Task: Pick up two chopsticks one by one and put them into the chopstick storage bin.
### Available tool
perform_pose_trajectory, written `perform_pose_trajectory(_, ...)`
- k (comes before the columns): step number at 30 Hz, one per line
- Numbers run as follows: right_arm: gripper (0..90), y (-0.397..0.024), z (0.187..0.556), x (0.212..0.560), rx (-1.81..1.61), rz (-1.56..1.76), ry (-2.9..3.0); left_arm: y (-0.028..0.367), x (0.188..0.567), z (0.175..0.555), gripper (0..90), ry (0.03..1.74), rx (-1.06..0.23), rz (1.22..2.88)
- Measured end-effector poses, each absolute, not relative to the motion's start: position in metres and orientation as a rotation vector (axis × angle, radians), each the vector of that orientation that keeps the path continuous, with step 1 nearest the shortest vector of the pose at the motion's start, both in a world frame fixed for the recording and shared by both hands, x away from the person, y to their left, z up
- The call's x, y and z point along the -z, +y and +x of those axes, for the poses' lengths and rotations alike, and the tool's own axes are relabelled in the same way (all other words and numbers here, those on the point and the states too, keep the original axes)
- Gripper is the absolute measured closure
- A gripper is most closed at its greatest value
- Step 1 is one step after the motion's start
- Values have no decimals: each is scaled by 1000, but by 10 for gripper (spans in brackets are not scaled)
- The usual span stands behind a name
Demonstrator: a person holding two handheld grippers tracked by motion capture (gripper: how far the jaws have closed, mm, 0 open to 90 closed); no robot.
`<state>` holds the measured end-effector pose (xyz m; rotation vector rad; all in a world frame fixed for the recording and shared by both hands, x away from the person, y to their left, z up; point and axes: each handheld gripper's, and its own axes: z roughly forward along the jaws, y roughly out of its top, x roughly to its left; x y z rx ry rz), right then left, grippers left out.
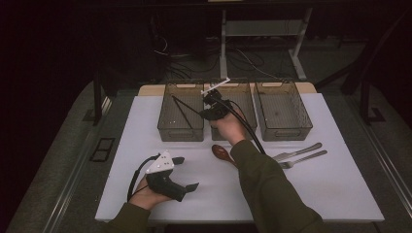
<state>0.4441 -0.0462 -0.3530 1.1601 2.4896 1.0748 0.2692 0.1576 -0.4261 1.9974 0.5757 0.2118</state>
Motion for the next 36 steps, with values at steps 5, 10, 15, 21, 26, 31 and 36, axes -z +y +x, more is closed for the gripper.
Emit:
perform_pose_trajectory(5, 862, -34, 453, 361, -1046, 1188, 2496, 157, 426, 269, 0, 578, -208, 1996)
perform_pose_trajectory(10, 862, -24, 461, 365, -1045, 1218, 2494, 155, 426, 269, 0, 569, -208, 1990)
perform_pose_trajectory(15, 862, -15, 468, 370, -1039, 1236, 2497, 156, 425, 269, 0, 572, -199, 1988)
perform_pose_trajectory(21, 858, -6, 469, 376, -1041, 1228, 2522, 155, 425, 269, 0, 570, -197, 1987)
perform_pose_trajectory(26, 823, -5, 468, 377, -1034, 1196, 2536, 155, 425, 269, 0, 566, -197, 1989)
perform_pose_trajectory(31, 711, -10, 467, 370, -1062, 1178, 2519, 155, 425, 269, 0, 568, -198, 1989)
perform_pose_trajectory(36, 585, -20, 462, 359, -1110, 1145, 2523, 156, 425, 269, 0, 566, -202, 1992)
